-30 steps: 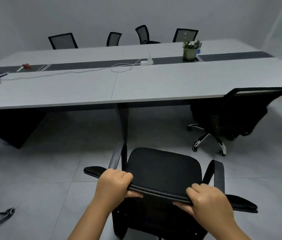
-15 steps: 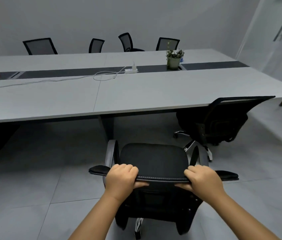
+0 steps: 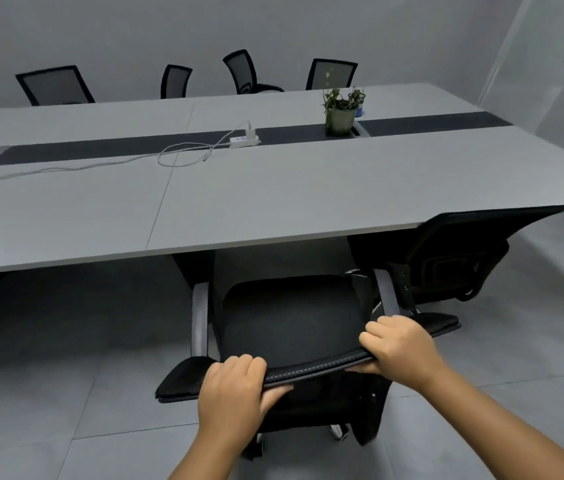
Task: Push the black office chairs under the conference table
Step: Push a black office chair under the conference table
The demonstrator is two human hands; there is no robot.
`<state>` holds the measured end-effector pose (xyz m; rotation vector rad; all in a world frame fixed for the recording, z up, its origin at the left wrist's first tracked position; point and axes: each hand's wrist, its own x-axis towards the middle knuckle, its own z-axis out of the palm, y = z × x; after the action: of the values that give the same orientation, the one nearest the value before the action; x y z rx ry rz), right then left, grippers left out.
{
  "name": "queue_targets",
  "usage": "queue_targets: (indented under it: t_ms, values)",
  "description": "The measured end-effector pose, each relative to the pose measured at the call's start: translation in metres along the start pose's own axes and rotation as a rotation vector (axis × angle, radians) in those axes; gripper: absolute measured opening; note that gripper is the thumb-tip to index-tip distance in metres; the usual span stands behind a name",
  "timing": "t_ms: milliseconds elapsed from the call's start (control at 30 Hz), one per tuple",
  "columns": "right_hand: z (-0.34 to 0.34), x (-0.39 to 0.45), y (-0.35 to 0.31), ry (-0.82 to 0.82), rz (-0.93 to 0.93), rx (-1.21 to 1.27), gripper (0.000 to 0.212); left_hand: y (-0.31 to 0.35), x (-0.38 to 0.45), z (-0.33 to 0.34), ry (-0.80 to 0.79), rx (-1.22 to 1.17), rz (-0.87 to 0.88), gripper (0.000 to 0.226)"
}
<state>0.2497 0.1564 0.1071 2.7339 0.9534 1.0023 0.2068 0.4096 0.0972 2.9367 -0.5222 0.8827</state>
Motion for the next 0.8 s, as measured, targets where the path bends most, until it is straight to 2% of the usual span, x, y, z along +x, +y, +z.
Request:
queue_targets:
  t_ms: [133, 267, 367, 500, 667, 800]
  values:
    - [0.034, 0.022, 0.039, 0.006, 0.0, 0.041, 0.066, -0.005, 0.048, 0.028, 0.017, 0.03, 0.007, 0.054]
    - [0.062, 0.064, 0.052, -0.017, 0.04, 0.05, 0.061, -0.043, 0.097, 0.051, 0.028, 0.061, 0.079, 0.069]
    - [0.082, 0.095, 0.051, -0.053, 0.062, 0.063, 0.055, -0.076, 0.123, 0.065, -0.001, 0.054, 0.117, 0.073]
    - [0.112, 0.128, 0.051, -0.025, 0.044, 0.068, 0.054, -0.109, 0.135, 0.087, 0.03, 0.044, 0.107, 0.073]
    - [0.143, 0.177, 0.044, -0.024, 0.101, 0.088, 0.068, -0.165, 0.171, 0.107, 0.001, 0.035, 0.134, 0.073]
    - [0.176, 0.216, 0.032, -0.017, 0.142, 0.089, 0.068, -0.215, 0.194, 0.127, 0.015, -0.004, 0.141, 0.074]
